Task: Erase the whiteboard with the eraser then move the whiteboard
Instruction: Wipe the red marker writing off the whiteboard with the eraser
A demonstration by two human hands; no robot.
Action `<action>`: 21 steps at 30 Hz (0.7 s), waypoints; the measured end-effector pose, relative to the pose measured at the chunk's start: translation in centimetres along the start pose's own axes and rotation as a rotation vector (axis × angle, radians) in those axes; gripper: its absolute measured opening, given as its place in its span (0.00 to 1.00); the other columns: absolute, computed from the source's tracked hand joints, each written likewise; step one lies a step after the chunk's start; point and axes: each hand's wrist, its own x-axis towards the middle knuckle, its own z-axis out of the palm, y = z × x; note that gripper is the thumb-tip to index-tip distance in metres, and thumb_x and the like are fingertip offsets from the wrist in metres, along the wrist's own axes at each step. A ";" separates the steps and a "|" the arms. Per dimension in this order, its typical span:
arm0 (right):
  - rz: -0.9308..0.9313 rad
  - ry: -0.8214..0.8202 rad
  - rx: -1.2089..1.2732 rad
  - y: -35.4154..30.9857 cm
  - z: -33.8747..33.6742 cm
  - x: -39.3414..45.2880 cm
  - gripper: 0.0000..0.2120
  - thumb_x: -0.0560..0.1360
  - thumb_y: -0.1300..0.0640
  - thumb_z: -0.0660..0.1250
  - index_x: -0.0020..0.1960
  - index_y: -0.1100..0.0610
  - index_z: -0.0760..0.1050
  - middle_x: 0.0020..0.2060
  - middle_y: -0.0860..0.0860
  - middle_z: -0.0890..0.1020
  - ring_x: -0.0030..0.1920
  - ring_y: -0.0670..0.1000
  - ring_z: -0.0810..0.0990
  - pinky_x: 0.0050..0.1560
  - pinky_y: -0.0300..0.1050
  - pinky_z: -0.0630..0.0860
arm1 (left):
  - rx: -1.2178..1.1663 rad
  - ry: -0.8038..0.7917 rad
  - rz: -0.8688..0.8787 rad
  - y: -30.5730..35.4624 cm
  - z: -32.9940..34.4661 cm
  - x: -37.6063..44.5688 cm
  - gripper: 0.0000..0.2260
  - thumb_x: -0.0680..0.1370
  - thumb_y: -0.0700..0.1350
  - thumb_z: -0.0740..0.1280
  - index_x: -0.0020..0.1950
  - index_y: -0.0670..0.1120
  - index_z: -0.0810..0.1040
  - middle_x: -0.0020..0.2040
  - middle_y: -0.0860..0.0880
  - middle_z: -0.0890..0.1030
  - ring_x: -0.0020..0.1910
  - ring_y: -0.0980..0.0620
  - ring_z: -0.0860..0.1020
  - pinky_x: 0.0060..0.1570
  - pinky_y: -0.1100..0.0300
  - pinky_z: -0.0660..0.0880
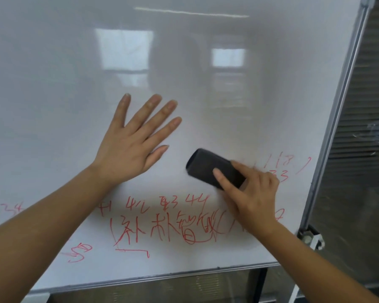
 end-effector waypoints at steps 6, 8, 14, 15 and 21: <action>0.138 0.002 -0.056 5.1 -1.2 3.0 0.21 0.78 0.49 0.67 0.69 0.46 0.66 0.58 0.62 0.78 0.49 0.59 0.76 0.50 0.52 0.63 | -0.028 0.004 0.000 0.3 -0.1 0.3 0.24 0.85 0.54 0.50 0.80 0.47 0.56 0.79 0.44 0.57 0.78 0.43 0.55 0.72 0.35 0.49; 0.191 0.042 -0.100 6.6 -1.3 3.7 0.22 0.77 0.49 0.67 0.69 0.47 0.66 0.59 0.62 0.77 0.51 0.58 0.74 0.50 0.52 0.62 | -0.025 0.005 0.000 0.3 0.0 0.3 0.24 0.85 0.54 0.50 0.80 0.47 0.56 0.79 0.44 0.57 0.78 0.43 0.55 0.72 0.35 0.49; 0.365 0.122 -0.125 7.4 -1.2 3.6 0.22 0.77 0.50 0.66 0.70 0.47 0.67 0.59 0.61 0.76 0.52 0.57 0.70 0.51 0.51 0.62 | -0.012 0.017 -0.005 0.2 0.1 0.0 0.25 0.84 0.54 0.51 0.80 0.47 0.57 0.79 0.44 0.58 0.77 0.43 0.56 0.72 0.35 0.51; 0.381 0.118 -0.111 6.9 -1.2 3.5 0.22 0.77 0.51 0.67 0.70 0.48 0.67 0.58 0.61 0.76 0.52 0.57 0.70 0.51 0.51 0.62 | -0.012 0.017 -0.006 0.2 0.1 -0.1 0.25 0.84 0.54 0.51 0.80 0.47 0.57 0.79 0.44 0.58 0.77 0.42 0.56 0.72 0.35 0.51; 0.290 -0.142 0.164 0.4 -0.9 1.5 0.16 0.76 0.48 0.69 0.62 0.47 0.73 0.50 0.53 0.79 0.45 0.55 0.76 0.48 0.51 0.64 | -0.001 0.014 -0.001 0.1 0.1 -0.2 0.25 0.84 0.54 0.51 0.80 0.46 0.57 0.79 0.43 0.58 0.77 0.41 0.57 0.71 0.34 0.52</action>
